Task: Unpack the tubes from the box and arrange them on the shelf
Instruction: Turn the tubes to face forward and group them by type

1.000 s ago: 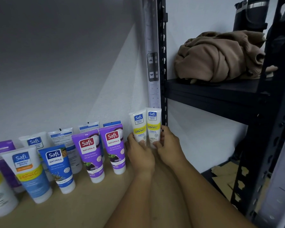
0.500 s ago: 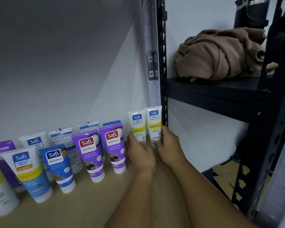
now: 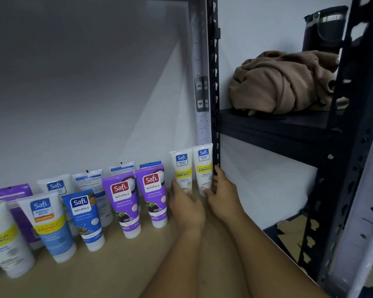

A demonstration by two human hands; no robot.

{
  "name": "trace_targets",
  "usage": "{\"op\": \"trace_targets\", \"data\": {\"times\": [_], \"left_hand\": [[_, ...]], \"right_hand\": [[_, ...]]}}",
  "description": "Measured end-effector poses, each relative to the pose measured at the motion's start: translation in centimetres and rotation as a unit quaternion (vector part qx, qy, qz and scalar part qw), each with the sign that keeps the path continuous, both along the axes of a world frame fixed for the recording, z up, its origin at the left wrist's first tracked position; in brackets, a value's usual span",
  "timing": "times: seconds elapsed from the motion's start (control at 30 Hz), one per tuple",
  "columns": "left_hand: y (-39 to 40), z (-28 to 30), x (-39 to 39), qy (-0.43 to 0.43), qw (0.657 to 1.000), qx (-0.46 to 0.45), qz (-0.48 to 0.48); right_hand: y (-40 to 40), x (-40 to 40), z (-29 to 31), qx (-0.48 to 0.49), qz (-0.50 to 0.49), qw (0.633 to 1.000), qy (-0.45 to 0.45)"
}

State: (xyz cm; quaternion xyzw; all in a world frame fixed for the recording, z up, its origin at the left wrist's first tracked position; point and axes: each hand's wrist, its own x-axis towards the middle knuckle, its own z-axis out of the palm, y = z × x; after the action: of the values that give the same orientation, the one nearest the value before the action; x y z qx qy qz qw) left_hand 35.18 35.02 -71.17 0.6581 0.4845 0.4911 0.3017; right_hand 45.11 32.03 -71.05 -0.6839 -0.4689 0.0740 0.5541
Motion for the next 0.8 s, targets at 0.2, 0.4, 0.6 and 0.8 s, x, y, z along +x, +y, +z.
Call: {"op": "trace_targets", "data": {"times": [0.2,0.4,0.6,0.8], "left_hand": [[-3.4,-0.3,-3.0,-0.022,0.996,0.008,-0.081],[-5.7,0.4,-7.8,-0.061,0.991,-0.029,-0.119],[-3.7,9.2,-14.2,-0.112,0.978,0.09,-0.153],[4.1,17.1,-17.9,0.073,0.978,0.157,-0.113]], "right_hand": [[-2.4,-1.8,0.3,-0.007,-0.035,0.999,-0.007],[-5.0,-5.3,1.1,-0.033,-0.035,0.999,-0.021],[-4.4,-9.1,8.6,0.05,0.006,0.998,-0.036],[-0.3,-10.8,16.1,0.003,0.052,0.985,-0.164]]}}
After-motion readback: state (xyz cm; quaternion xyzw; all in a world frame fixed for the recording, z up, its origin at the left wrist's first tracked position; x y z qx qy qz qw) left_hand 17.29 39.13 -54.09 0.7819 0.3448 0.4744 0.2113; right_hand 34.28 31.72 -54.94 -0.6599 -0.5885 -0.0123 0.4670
